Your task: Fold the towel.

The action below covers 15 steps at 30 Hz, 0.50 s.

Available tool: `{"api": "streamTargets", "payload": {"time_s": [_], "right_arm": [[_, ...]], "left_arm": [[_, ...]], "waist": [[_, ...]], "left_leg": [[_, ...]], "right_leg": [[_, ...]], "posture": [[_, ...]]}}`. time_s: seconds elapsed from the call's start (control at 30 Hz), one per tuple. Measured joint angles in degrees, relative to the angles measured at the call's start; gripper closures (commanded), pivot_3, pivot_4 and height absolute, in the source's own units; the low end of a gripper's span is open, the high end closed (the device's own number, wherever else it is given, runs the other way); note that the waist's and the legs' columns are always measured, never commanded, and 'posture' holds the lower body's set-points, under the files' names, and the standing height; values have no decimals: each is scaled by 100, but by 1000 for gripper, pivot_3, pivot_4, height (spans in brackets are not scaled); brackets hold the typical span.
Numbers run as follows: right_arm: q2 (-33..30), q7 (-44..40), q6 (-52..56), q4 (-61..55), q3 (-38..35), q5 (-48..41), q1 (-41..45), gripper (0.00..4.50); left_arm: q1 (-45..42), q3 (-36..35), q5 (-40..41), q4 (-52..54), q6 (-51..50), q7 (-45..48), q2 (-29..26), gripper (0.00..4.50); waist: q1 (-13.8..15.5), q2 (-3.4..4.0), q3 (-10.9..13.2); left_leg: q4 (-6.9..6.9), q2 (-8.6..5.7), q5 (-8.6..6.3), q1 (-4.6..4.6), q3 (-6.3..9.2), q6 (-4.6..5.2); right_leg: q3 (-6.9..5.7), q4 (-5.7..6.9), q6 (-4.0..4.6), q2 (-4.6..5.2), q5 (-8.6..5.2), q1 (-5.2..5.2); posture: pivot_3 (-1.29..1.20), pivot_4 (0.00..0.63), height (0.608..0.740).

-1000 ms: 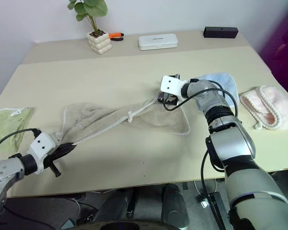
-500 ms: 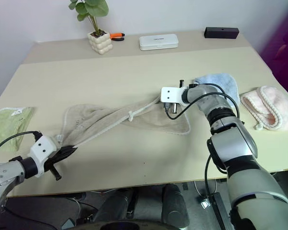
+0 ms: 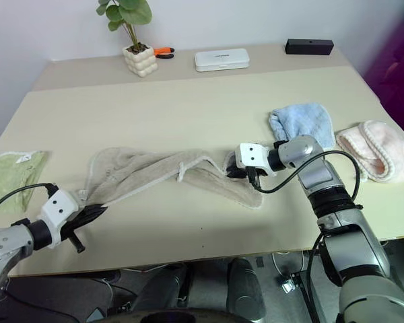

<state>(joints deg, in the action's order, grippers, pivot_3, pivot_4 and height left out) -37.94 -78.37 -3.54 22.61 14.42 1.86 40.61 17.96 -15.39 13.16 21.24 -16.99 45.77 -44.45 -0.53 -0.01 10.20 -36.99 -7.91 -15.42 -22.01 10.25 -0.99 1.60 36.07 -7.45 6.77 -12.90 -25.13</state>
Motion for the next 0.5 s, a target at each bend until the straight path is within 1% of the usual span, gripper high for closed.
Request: {"api": "streamTargets", "payload": {"time_s": [0.03, 0.07, 0.1, 0.2, 0.27, 0.4, 0.5], "right_arm": [[-57, 1, 69, -90, -8, -15, -1, 1626], [-118, 16, 91, -160, -9, -30, -3, 1017], [-177, 40, 97, -224, -18, -33, -3, 578], [-239, 114, 156, -256, -166, -108, 24, 578], [-218, 172, 182, -96, -193, -178, 215, 578], [-95, 322, 10, 648, -217, -193, 846, 578], [23, 535, -490, 1513, -109, 90, 1346, 578]], "left_arm": [[-20, 3, -2, -19, -2, 9, 0, 4500], [-37, 3, -6, -31, -4, 16, -2, 4500], [-47, 4, -8, -31, -4, 24, -4, 4500], [-66, 10, -13, -32, -4, 32, -6, 4500], [-81, 29, -15, -35, -4, 34, -8, 4500], [-97, 99, -21, -44, -6, 35, -11, 4500], [-140, 132, -23, -65, -9, 32, -17, 4500]], "waist": [[1, 0, 0], [-3, 0, 0], [-6, 0, 0], [-10, 0, 0], [-30, 0, 1], [-29, 0, 1], [-27, 0, 1]], "left_leg": [[0, 0, 0, 0, 0, 0], [0, -1, 0, 0, -1, 1], [0, 0, 0, -1, -1, 1], [1, 1, 0, 0, -1, 1], [1, 1, 0, 0, -5, 1], [2, 3, 0, 0, -7, 0], [1, 3, 0, 0, -10, 0]], "right_leg": [[0, -1, 0, 1, 0, 0], [0, -1, 0, 1, 0, 0], [0, -1, 0, 1, 0, -1], [0, -1, 0, 1, 0, -1], [1, 0, 0, 1, 0, -3], [1, -1, 0, 0, 0, -3], [1, 0, 0, 0, 1, -3]], "posture": [[0, 150, 740], [0, 150, 740], [0, 150, 740], [0, 150, 740], [0, 150, 740], [0, 150, 740], [0, 150, 740]]}}
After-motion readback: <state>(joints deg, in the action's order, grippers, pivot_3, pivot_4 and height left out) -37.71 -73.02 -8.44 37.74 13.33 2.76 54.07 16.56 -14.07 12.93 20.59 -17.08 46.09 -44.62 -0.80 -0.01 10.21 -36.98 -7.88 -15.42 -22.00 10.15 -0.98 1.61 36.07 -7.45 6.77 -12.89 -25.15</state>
